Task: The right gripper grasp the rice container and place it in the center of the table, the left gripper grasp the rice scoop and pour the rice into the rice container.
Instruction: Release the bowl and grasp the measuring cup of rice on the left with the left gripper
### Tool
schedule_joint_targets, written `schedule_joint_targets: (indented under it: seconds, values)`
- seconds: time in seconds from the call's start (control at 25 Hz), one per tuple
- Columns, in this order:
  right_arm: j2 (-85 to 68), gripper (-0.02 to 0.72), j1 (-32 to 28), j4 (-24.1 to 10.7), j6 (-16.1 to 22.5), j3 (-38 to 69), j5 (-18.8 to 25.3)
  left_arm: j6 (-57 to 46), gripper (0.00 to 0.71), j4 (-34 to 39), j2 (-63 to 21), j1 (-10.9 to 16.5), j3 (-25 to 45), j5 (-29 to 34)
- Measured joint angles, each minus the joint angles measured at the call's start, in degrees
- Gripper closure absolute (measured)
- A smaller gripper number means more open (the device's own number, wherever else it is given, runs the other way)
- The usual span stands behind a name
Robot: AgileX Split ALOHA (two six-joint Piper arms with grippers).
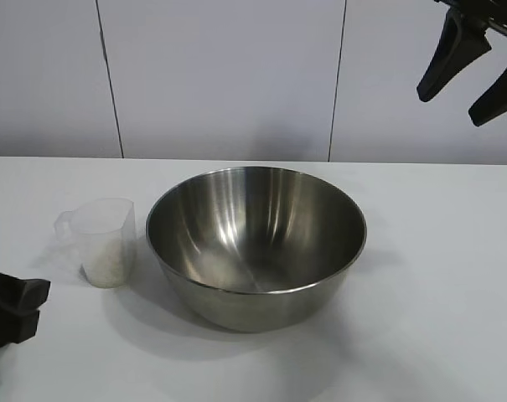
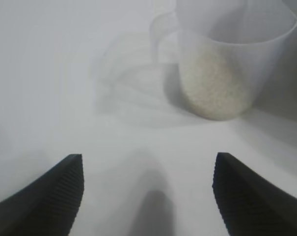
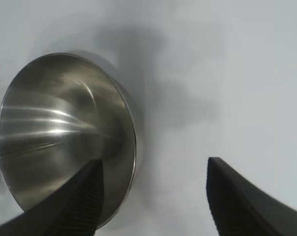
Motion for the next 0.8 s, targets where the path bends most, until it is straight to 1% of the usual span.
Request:
schedule_joint_targets:
  seconds: [0.16,0.32,0.44,0.8]
  values:
    - [0.0,0.281,0.0,0.0,0.0,0.0,0.0,0.0,0.177,-0.5,0.0,0.0,-2.3,-0.3]
    - [0.0,0.281,0.0,0.0,0.0,0.0,-0.1,0.1,0.177,-4.0,0.0,0.0,-4.2,-0.5]
    - [0.0,0.281,0.0,0.0,0.0,0.0,-0.2,0.1,0.177,-5.9,0.0,0.0,-4.3,-0.6]
    - [0.0,0.281,0.0,0.0,0.0,0.0,-0.4,0.1,0.177,-5.9,0.5,0.0,-4.3,-0.6]
